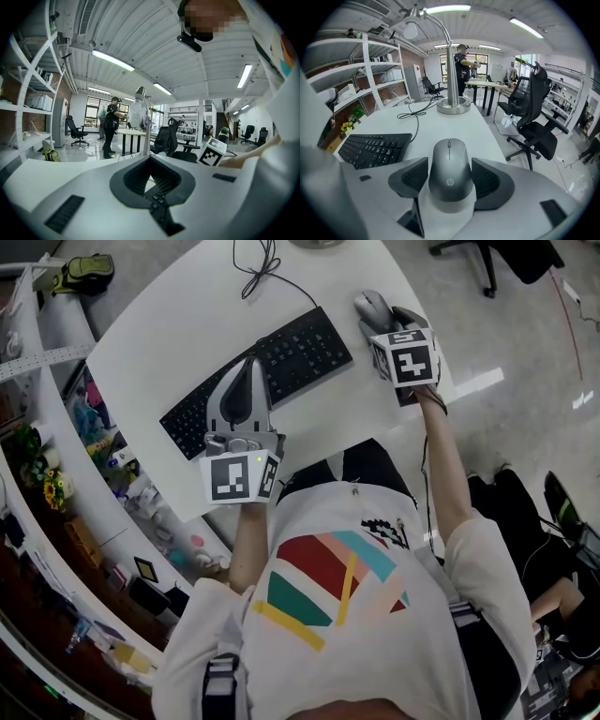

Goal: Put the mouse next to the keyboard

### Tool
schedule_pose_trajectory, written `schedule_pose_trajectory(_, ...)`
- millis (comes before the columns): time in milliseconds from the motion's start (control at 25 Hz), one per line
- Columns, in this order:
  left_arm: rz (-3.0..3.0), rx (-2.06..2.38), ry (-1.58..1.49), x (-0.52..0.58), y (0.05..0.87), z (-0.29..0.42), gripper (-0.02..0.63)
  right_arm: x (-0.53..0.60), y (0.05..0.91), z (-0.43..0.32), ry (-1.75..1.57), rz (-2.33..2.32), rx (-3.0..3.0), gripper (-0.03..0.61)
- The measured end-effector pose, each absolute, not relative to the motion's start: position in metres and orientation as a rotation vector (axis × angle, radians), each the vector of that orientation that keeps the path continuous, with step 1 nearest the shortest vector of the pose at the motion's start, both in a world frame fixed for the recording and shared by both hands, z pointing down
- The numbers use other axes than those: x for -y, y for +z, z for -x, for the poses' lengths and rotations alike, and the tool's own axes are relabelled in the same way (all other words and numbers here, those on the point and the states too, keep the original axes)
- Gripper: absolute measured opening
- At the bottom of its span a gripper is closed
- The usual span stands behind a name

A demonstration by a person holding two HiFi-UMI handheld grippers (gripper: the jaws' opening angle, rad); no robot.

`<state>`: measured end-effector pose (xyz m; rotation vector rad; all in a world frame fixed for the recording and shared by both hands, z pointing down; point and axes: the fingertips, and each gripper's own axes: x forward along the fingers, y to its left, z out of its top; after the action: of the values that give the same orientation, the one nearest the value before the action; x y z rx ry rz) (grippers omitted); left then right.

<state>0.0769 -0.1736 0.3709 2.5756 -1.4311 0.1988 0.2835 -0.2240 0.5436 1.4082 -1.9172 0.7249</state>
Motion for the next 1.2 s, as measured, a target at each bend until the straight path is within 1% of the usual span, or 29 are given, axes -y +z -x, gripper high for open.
schedule_pose_trajectory(160, -2.569, 1.449, 0.158, 0.165, 0.362, -0.062, 0.043, 0.222, 0.532, -0.282, 0.717, -1.444, 1.911, 0.275)
schedule_pose_trajectory(280, -2.577, 1.472, 0.125, 0.162, 0.355, -0.054, 0.043, 0.225, 0.5, -0.286, 0.633, -1.534, 1.935, 0.273)
schedule_pose_trajectory(560, -2.583, 1.611, -0.027, 0.17, 0.309, -0.021, 0.043, 0.22, 0.348, -0.251, 0.558, -1.697, 2.335, 0.265)
schedule_pose_trajectory(600, -2.583, 1.635, -0.048, 0.17, 0.3, -0.014, 0.043, 0.217, 0.327, -0.246, 0.516, -1.73, 2.372, 0.218)
schedule_pose_trajectory(640, -2.577, 1.661, -0.067, 0.169, 0.292, -0.007, 0.043, 0.213, 0.307, -0.24, 0.472, -1.761, 2.403, 0.144)
schedule_pose_trajectory(680, -2.565, 1.69, -0.081, 0.167, 0.286, 0.0, 0.043, 0.209, 0.289, -0.232, 0.432, -1.78, 2.434, 0.05)
schedule_pose_trajectory(720, -2.545, 1.723, -0.09, 0.165, 0.281, 0.009, 0.043, 0.205, 0.274, -0.222, 0.399, -1.782, 2.471, 0.012)
schedule_pose_trajectory(920, -2.462, 1.875, -0.13, 0.15, 0.257, 0.049, 0.043, 0.191, 0.232, -0.166, 0.321, -1.67, 2.631, 0.012)
schedule_pose_trajectory(1200, -2.45, 1.975, -0.177, 0.129, 0.225, 0.08, 0.043, 0.167, 0.251, -0.101, 0.319, -1.452, 2.658, 0.012)
